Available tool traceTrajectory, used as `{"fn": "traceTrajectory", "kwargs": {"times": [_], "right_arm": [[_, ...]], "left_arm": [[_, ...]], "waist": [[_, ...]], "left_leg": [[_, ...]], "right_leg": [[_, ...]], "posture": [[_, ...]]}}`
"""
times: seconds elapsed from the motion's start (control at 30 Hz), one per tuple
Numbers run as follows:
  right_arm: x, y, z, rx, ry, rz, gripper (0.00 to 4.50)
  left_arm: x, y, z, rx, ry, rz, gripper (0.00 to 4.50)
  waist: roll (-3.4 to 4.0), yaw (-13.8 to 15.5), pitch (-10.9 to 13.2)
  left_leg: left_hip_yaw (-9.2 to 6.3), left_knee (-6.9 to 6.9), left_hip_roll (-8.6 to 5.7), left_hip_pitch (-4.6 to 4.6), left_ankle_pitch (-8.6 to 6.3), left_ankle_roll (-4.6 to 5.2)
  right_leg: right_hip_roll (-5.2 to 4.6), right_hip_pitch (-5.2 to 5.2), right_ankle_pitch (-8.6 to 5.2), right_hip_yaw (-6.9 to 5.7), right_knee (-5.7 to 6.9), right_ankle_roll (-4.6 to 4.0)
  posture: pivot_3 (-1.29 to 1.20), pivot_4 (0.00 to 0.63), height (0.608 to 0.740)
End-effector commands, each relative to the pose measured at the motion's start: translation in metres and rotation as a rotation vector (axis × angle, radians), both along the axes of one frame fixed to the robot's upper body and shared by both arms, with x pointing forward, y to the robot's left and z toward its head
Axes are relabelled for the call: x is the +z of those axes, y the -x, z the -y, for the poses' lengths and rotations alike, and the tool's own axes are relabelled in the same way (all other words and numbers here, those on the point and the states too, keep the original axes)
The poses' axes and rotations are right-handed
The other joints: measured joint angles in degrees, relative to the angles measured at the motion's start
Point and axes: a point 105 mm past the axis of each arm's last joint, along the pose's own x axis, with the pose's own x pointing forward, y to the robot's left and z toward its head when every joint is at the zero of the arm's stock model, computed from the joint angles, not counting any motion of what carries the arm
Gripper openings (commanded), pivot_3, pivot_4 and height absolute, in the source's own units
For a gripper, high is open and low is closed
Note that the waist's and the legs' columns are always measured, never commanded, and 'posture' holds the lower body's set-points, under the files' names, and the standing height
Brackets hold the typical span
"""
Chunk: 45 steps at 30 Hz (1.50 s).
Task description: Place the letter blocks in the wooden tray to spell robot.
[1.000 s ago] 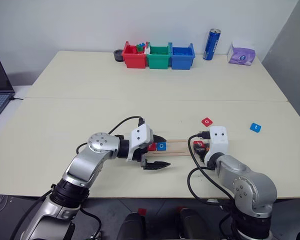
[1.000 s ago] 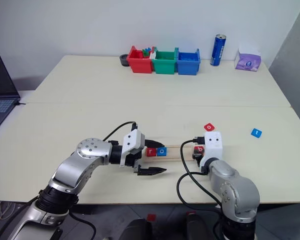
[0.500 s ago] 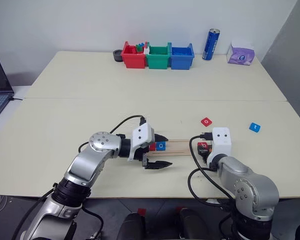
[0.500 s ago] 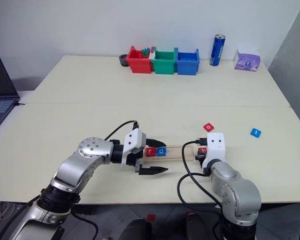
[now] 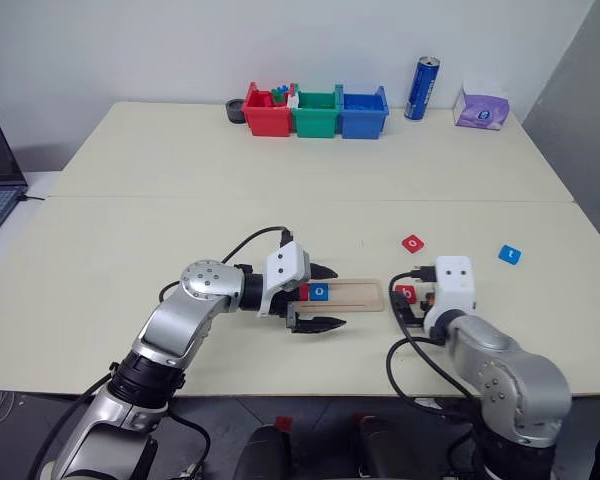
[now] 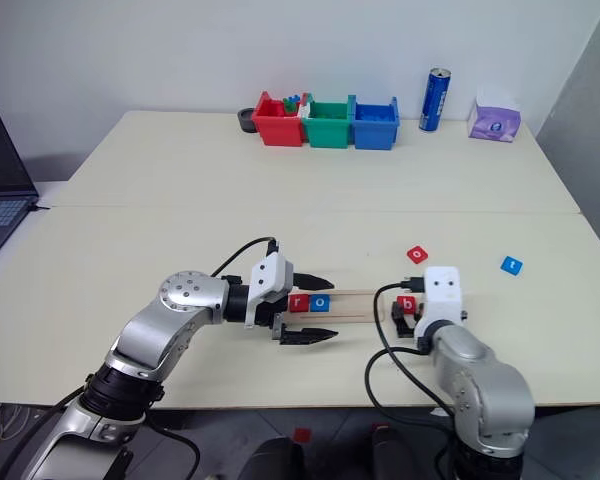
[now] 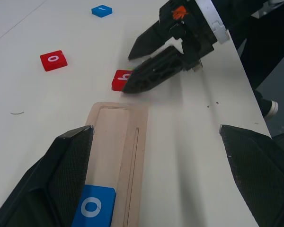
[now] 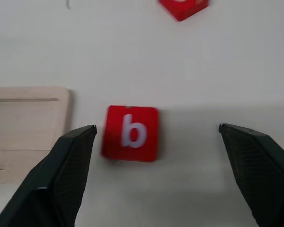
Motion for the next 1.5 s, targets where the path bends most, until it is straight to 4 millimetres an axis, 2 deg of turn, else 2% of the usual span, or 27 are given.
{"fn": "traceTrajectory", "kwargs": {"times": [0.03,0.1,0.2,0.27,0.33,0.43,0.53,0.8,1.27,1.37,1.5], "right_arm": [[0.05,-0.002,0.002,0.04,-0.029,0.21,4.46],[0.07,-0.006,-0.002,0.133,-0.025,0.284,4.46],[0.078,-0.007,-0.011,0.268,-0.028,0.315,4.46],[0.084,-0.001,-0.028,0.574,0.008,0.379,4.46],[0.073,0.003,-0.023,0.771,0.049,0.38,4.46],[0.044,-0.006,0.001,0.9,0.163,0.366,4.46],[0.022,-0.015,0.016,0.972,0.194,0.327,4.46],[-0.011,-0.032,0.028,1.087,0.183,0.236,4.46],[-0.027,-0.035,0.021,1.153,0.144,0.172,4.46],[-0.026,-0.038,0.023,1.136,0.138,0.17,3.84],[-0.026,-0.042,0.023,1.129,0.144,0.176,2.39]], "left_arm": [[0.007,0.0,0.003,-0.016,0.017,0.034,4.5],[0.007,-0.001,0.004,-0.017,0.022,0.034,4.5],[0.007,-0.002,0.005,-0.017,0.025,0.034,4.5],[0.007,-0.003,0.007,-0.021,0.027,0.034,4.5],[0.007,-0.003,0.008,-0.03,0.031,0.034,4.5],[0.008,-0.005,0.011,-0.043,0.035,0.043,4.5],[0.011,-0.006,0.013,-0.053,0.043,0.053,4.5],[0.011,-0.003,0.014,-0.072,0.034,0.056,4.5],[0.013,0.0,0.013,-0.09,0.028,0.05,4.5],[0.013,0.0,0.013,-0.092,0.027,0.051,4.5],[0.014,0.0,0.013,-0.095,0.027,0.052,4.5]], "waist": [[0.0,-0.06,0.0],[0.01,-0.18,0.01],[0.0,-0.14,0.0],[0.03,-0.08,0.06],[-0.04,0.09,0.12],[-0.17,0.07,0.18],[-0.2,-0.02,0.21],[-0.17,-0.05,0.26],[-0.15,0.11,0.27],[-0.15,0.11,0.27],[-0.14,0.11,0.27]], "left_leg": [[-0.01,0.0,0.0,0.0,0.0,0.0],[0.0,0.0,0.01,0.02,0.0,0.0],[-0.02,-0.02,0.01,0.03,0.0,0.01],[-0.05,-0.03,0.01,0.0,-0.01,0.01],[0.01,-0.03,-0.05,-0.02,-0.01,0.02],[0.05,-0.02,-0.07,-0.01,-0.02,0.04],[0.16,-0.01,-0.07,0.03,-0.02,0.04],[0.12,0.02,0.02,0.15,-0.02,0.03],[0.13,0.06,0.0,0.13,-0.01,0.02],[0.12,0.07,0.0,0.13,-0.01,0.02],[0.11,0.07,0.0,0.13,-0.01,0.02]], "right_leg": [[0.01,0.0,0.0,0.0,0.0,0.0],[0.04,-0.01,-0.01,-0.02,0.02,0.02],[0.06,0.0,0.0,-0.04,0.01,0.0],[0.06,0.0,0.04,-0.02,-0.01,-0.1],[0.03,0.02,0.03,-0.09,-0.11,-0.08],[-0.02,0.13,0.03,-0.15,-0.26,-0.04],[-0.02,0.11,0.04,-0.09,-0.19,-0.05],[0.07,0.08,0.06,-0.03,0.03,-0.09],[-0.03,0.09,0.06,-0.02,0.02,-0.1],[-0.04,0.09,0.06,-0.02,0.04,-0.1],[-0.04,0.09,0.06,-0.02,0.04,-0.1]], "posture": [[0.0,0.15,0.74],[0.0,0.15,0.74],[0.0,0.15,0.74],[0.0,0.15,0.74],[0.0,0.15,0.74],[0.0,0.15,0.74],[0.0,0.15,0.74],[0.0,0.15,0.74],[0.0,0.15,0.74],[0.0,0.15,0.74],[0.0,0.15,0.74]]}}
